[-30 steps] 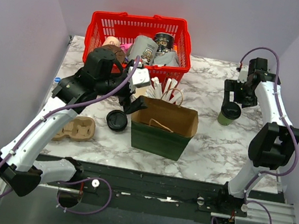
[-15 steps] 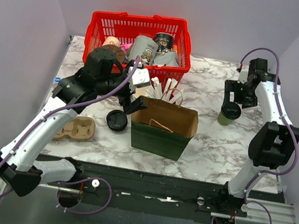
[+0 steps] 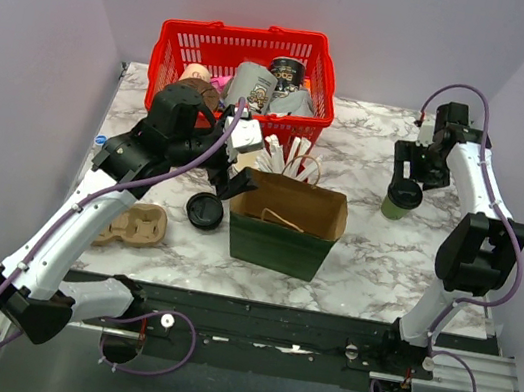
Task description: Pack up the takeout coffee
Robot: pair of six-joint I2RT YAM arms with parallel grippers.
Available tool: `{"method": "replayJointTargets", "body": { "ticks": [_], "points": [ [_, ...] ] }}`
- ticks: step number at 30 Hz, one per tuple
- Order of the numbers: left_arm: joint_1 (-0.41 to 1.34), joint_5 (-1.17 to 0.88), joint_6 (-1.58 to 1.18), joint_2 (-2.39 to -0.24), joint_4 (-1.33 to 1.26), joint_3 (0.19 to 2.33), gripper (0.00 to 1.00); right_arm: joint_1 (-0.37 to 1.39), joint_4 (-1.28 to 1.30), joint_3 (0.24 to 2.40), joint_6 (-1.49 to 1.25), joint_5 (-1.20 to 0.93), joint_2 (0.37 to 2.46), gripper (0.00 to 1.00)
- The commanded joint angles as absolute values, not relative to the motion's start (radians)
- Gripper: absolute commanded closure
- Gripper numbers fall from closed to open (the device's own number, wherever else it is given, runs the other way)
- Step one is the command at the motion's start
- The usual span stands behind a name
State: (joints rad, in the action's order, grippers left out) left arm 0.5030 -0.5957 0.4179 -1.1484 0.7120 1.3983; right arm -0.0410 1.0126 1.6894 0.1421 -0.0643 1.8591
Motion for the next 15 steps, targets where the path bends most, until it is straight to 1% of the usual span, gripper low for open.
{"method": "replayJointTargets", "body": {
  "ticks": [1, 11, 15],
  "points": [
    [0.495, -0.624, 0.42, -1.149, 0.695, 1.39, 0.02, -0.048, 1.008, 1.667, 0.15, -0.058, 1.881, 0.09],
    [0.494, -0.629, 0.42, -1.152, 0.693, 1.393, 0.02, -0.048, 1.008, 1.658, 0.152, -0.055, 1.885, 0.09],
    [0.495, -0.63, 0.42, -1.158, 0.692, 1.407, 0.02, -0.048, 1.012, 1.649, 0.158, -0.064, 1.881, 0.14]
  ]
}}
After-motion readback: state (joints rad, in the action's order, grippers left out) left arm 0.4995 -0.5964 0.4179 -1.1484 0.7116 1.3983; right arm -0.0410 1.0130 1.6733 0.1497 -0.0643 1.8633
